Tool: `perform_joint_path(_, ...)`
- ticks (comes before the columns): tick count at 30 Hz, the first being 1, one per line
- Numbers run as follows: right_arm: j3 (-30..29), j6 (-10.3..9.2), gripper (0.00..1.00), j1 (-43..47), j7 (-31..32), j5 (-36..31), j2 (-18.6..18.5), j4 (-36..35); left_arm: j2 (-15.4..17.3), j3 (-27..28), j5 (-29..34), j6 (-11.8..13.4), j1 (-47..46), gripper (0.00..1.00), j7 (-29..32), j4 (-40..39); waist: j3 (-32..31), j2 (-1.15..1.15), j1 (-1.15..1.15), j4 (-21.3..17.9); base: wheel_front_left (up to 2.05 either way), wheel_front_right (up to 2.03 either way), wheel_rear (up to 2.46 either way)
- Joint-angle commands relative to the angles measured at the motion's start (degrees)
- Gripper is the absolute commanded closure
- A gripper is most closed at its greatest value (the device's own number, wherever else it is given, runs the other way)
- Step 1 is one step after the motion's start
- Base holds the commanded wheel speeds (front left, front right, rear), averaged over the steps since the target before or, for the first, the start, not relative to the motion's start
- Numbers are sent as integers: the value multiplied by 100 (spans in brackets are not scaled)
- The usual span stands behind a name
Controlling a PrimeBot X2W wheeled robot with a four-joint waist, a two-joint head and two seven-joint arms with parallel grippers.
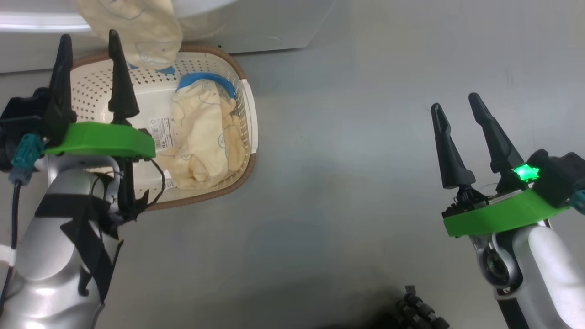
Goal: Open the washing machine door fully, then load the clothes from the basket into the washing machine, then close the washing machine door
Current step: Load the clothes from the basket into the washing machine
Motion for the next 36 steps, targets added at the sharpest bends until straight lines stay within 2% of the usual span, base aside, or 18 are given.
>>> perform_joint_path(1, 71, -1, 0, 12, -55, -22, -39, -192, 122, 164, -21, -35, -132, 0, -56, -68, 112, 0, -1, -32, 0, 0, 0)
perform_joint_path(22, -14, -1, 0, -51, -55, -65, -67, -283, -202, 121, -153, -675, -1247, 0, -309, 1661, 949, 0, -1, -90, 0, 0, 0)
perform_joint_path(36, 66, -1, 0, -140, -55, -73, -41, -284, -446, 473, -137, -1129, -1908, 0, -321, 1995, 1237, 0, -1, -141, 0, 0, 0)
